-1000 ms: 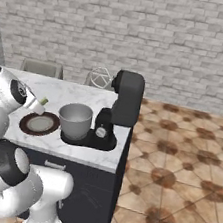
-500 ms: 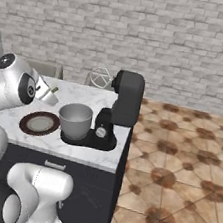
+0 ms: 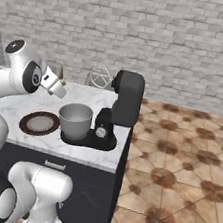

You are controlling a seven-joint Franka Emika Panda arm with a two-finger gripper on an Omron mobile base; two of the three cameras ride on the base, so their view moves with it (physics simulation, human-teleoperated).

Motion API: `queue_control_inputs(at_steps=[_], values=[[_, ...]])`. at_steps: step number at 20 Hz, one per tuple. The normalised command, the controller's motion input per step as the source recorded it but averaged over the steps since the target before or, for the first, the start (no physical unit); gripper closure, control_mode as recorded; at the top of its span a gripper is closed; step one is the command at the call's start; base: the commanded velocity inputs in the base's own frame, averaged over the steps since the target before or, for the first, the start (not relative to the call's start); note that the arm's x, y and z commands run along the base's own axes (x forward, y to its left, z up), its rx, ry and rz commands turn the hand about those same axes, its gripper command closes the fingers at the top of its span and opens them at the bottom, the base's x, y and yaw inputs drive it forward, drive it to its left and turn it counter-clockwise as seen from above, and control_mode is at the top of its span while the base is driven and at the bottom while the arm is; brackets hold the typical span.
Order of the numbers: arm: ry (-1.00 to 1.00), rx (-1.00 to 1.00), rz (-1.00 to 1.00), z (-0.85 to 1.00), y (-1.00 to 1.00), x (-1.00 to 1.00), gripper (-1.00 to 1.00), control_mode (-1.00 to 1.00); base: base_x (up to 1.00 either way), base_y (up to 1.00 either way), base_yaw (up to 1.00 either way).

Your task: Add butter and sugar cubes to the stand mixer bowl and then turn on the stand mixer to begin making frosting.

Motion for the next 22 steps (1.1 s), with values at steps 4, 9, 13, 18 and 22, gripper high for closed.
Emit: queue_control_inputs(at_steps=[4,9,13,18,22], values=[[0.23,-0.07,0.00,-0.56,-0.20,0.16,1.00,-1.00,0.00,0.00,0.00],[0.09,0.00,0.00,-0.27,0.00,0.22,1.00,-1.00,0.00,0.00,0.00],[0.03,0.00,0.00,-0.29,0.00,0.23,1.00,-1.00,0.00,0.00,0.00],[0.06,0.00,0.00,-0.49,-0.13,0.15,1.00,-1.00,0.00,0.00,0.00],[0.09,0.00,0.00,-0.47,-0.18,0.15,1.00,-1.00,0.00,0.00,0.00]])
